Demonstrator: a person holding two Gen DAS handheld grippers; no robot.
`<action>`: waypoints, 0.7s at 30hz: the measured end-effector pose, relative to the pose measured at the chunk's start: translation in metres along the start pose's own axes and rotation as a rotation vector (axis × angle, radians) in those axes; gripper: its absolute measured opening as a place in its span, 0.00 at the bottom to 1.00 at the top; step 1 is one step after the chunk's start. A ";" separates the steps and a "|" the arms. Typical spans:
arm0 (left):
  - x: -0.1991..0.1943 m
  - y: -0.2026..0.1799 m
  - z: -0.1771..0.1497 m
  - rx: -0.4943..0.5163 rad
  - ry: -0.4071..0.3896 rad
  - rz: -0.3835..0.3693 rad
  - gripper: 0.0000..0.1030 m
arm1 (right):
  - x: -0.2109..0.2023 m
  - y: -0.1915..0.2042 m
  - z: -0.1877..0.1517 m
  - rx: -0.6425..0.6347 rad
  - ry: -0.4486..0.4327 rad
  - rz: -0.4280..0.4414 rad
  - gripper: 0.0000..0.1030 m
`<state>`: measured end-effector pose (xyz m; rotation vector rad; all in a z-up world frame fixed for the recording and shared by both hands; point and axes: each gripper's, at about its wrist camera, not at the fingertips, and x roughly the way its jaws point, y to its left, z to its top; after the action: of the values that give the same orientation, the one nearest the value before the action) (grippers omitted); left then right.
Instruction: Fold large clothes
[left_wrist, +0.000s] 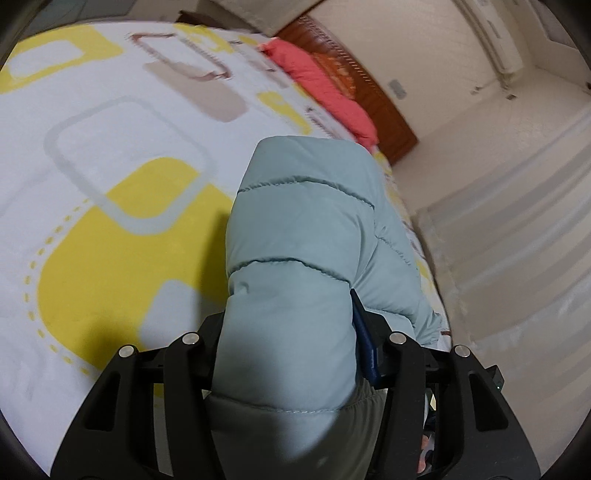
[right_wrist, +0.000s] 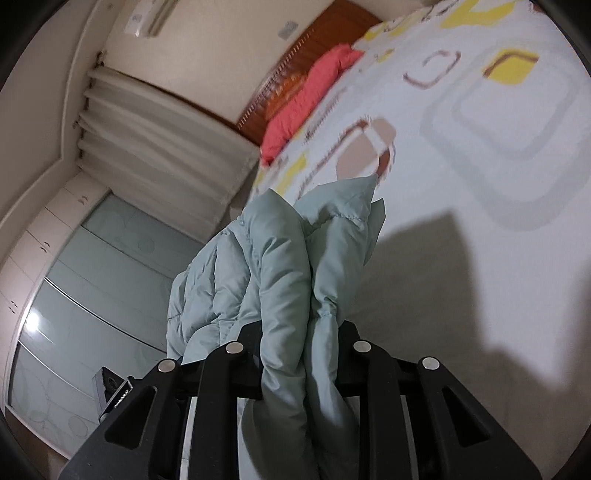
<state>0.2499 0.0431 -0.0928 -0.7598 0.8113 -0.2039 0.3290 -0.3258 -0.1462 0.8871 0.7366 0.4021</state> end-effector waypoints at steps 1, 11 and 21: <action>0.004 0.010 0.000 -0.021 0.011 0.014 0.51 | 0.009 -0.003 -0.003 0.003 0.018 -0.019 0.22; 0.022 0.050 0.000 -0.069 0.047 0.009 0.56 | 0.031 -0.021 -0.016 0.012 0.068 -0.061 0.24; -0.002 0.052 0.025 -0.090 0.028 -0.050 0.76 | 0.018 -0.018 0.016 0.016 0.020 -0.065 0.63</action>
<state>0.2611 0.0946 -0.1158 -0.8635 0.8332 -0.2242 0.3531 -0.3348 -0.1618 0.8725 0.7859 0.3484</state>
